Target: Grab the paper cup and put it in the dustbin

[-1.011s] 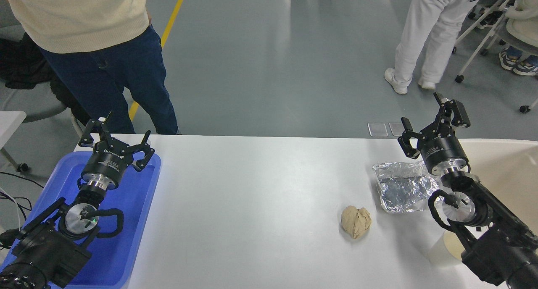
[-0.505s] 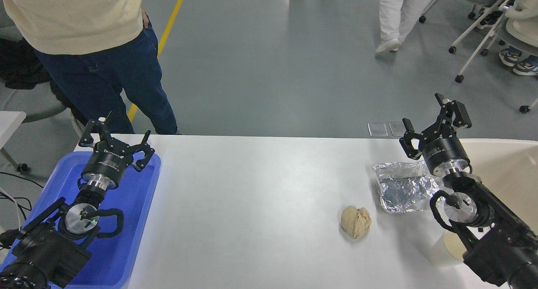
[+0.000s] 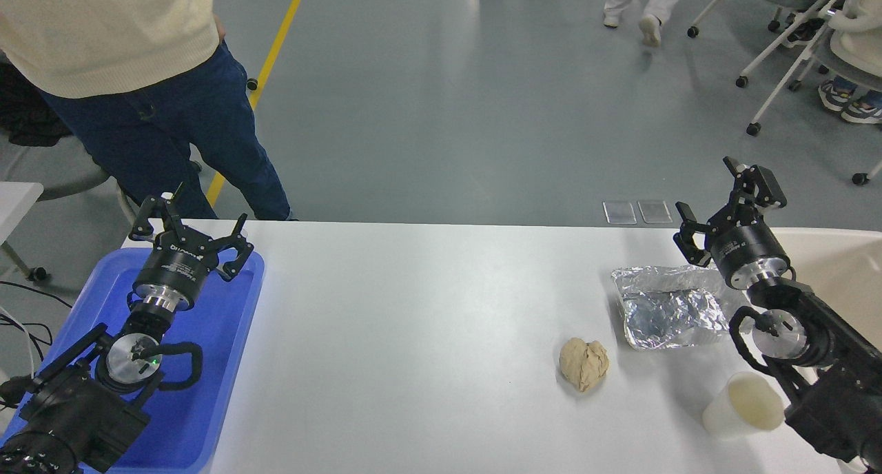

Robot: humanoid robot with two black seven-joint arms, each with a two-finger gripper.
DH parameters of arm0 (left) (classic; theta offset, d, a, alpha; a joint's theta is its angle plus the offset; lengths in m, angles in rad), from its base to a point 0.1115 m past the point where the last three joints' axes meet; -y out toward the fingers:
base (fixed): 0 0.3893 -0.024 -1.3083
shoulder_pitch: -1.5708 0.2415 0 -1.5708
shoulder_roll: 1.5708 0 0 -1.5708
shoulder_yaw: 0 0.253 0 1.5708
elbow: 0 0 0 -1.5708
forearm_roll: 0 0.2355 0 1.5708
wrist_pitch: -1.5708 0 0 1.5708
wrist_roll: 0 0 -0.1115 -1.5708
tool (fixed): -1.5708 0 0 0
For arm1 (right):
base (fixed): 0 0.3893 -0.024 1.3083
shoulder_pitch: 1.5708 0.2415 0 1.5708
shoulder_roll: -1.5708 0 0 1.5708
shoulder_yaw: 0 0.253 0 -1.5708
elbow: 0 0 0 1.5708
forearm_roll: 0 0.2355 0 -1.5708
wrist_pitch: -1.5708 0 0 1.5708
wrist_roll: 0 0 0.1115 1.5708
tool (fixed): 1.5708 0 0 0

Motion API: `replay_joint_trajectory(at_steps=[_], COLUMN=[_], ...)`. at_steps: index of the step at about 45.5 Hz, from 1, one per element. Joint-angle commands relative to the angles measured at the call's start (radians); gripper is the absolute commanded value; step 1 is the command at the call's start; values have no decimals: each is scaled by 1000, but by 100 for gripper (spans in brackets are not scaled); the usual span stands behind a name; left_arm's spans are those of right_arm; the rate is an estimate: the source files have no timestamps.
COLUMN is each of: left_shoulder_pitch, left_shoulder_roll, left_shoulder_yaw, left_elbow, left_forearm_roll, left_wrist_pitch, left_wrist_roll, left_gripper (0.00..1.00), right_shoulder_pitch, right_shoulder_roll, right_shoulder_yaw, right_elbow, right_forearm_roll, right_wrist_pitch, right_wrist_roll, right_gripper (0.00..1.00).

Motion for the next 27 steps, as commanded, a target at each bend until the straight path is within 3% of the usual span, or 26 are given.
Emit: replay_joint_trajectory(at_steps=[1, 9, 14, 27], left_shoulder_pitch=[0, 0, 0, 0], left_shoulder_roll=[0, 0, 0, 0], left_shoulder_yaw=[0, 0, 0, 0], left_elbow=[0, 0, 0, 0], left_forearm_roll=[0, 0, 0, 0], left_wrist_pitch=[0, 0, 0, 0], left_wrist_roll=[0, 0, 0, 0], left_gripper=[100, 100, 100, 100], right_shoulder_pitch=[52, 226, 337, 402], right_shoulder_roll=[-110, -297, -333, -359], right_shoulder_yaw=[-189, -653, -861, -963], right_elbow=[5, 34, 36, 44], right_forearm_roll=[22, 20, 22, 51], right_wrist_pitch=[9, 12, 12, 12], right_wrist_roll=[-9, -9, -9, -11], right_gripper=[100, 100, 100, 100])
